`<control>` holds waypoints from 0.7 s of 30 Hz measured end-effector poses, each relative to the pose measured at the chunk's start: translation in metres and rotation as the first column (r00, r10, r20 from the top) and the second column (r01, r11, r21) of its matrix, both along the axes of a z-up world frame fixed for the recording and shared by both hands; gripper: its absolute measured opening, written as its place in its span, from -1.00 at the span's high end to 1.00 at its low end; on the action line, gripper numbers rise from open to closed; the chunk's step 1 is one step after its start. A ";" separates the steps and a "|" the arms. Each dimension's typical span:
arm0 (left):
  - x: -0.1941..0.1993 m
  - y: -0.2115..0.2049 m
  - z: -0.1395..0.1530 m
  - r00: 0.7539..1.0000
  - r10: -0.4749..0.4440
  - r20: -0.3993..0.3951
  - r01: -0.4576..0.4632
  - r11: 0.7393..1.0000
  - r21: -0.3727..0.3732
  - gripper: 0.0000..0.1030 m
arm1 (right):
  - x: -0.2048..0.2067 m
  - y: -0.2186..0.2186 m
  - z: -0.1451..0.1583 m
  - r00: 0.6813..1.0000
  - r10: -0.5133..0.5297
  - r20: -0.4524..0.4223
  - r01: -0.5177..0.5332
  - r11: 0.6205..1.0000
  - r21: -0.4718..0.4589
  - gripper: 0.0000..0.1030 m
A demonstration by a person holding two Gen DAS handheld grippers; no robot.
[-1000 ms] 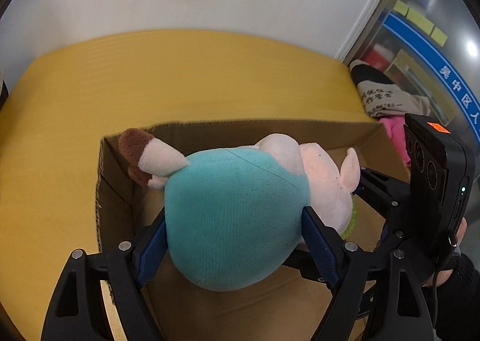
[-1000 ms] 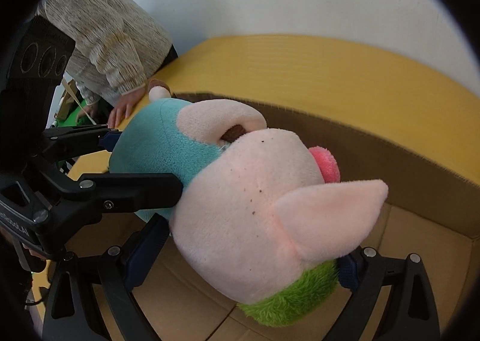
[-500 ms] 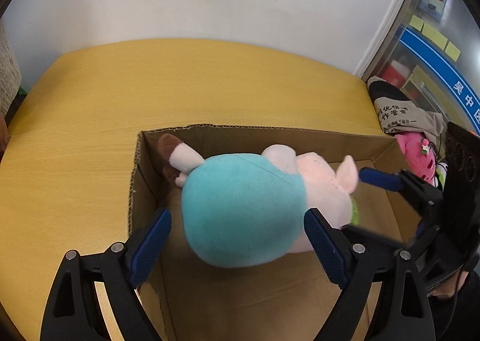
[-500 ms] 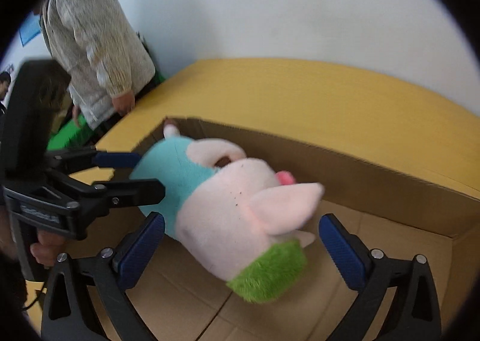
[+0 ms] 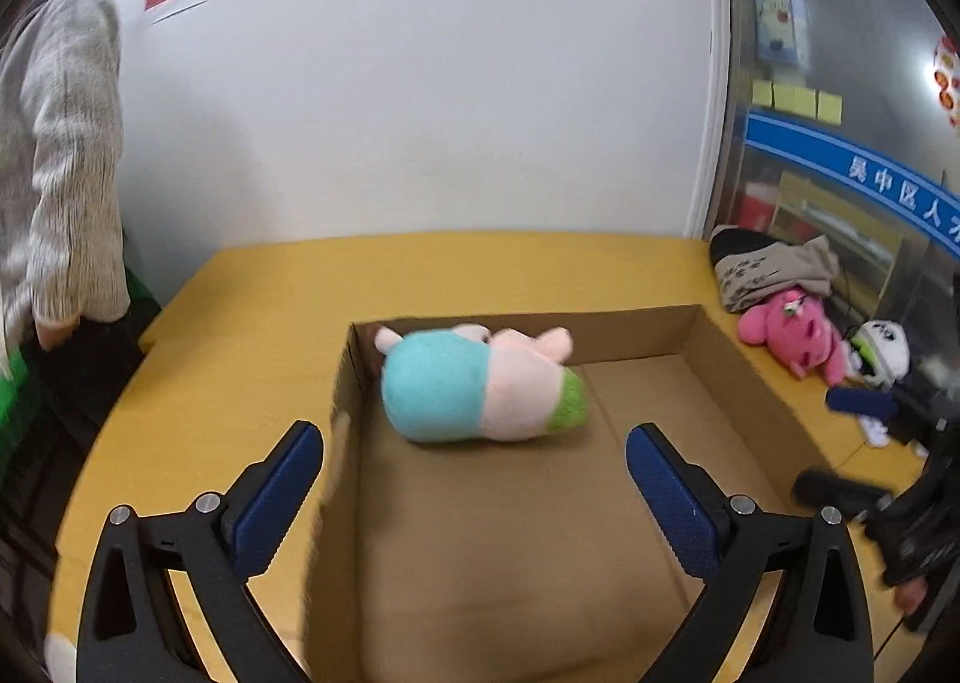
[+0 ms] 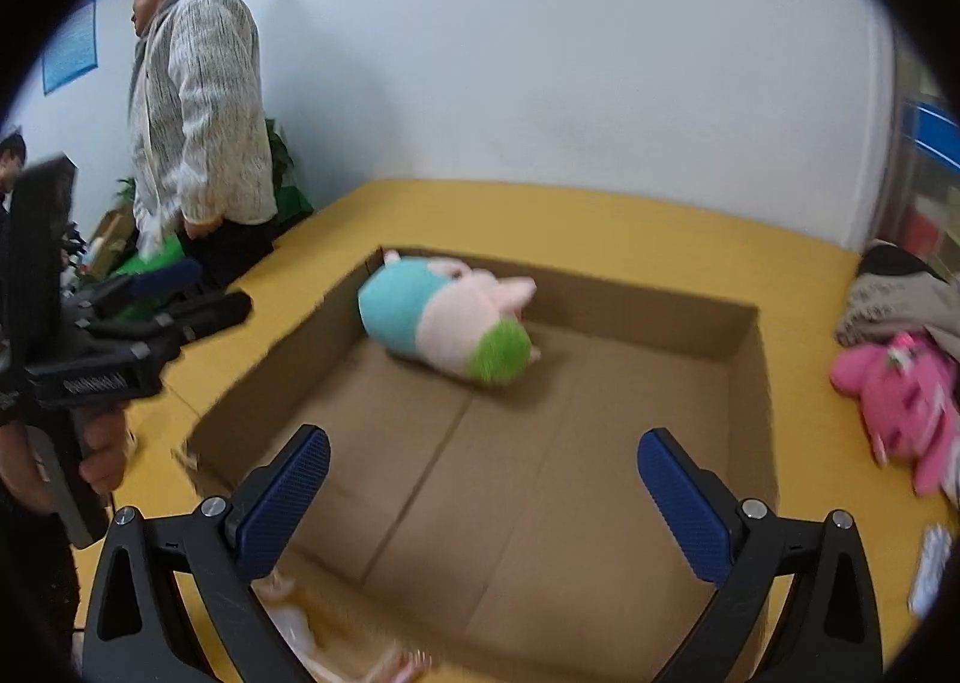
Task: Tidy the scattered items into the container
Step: 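Open the left gripper to drop the plush pig into the box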
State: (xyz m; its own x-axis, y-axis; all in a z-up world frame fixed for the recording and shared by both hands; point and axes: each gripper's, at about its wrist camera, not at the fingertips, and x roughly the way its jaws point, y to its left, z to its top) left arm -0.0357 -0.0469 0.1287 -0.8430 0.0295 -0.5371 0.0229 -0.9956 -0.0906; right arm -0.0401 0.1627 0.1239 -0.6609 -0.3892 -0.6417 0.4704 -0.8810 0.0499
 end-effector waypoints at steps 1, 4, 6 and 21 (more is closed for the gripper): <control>0.010 0.004 -0.003 1.000 0.001 -0.001 -0.001 1.000 0.011 -0.99 | 0.011 0.003 -0.003 1.000 -0.024 -0.006 0.024 0.999 0.021 -0.99; 0.032 0.021 -0.012 1.000 0.006 0.004 -0.006 1.000 -0.017 -0.99 | 0.036 0.013 -0.010 0.998 -0.063 -0.005 0.063 0.997 0.053 -0.99; 0.041 0.032 -0.019 1.000 0.005 0.013 -0.005 1.000 -0.028 -0.99 | 0.045 0.018 -0.013 0.997 -0.081 -0.006 0.081 0.995 0.063 -0.99; 0.073 0.063 -0.035 0.998 -0.025 0.063 0.027 0.999 -0.030 -0.99 | 0.067 0.016 -0.021 0.995 -0.100 -0.011 0.100 0.994 0.049 -0.99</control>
State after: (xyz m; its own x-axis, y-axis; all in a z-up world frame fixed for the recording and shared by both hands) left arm 0.0369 0.0162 0.0941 -0.8068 0.0333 -0.5899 0.0019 -0.9983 -0.0589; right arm 0.0268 0.1784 0.1031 -0.7001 -0.2893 -0.6529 0.3802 -0.9249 0.0021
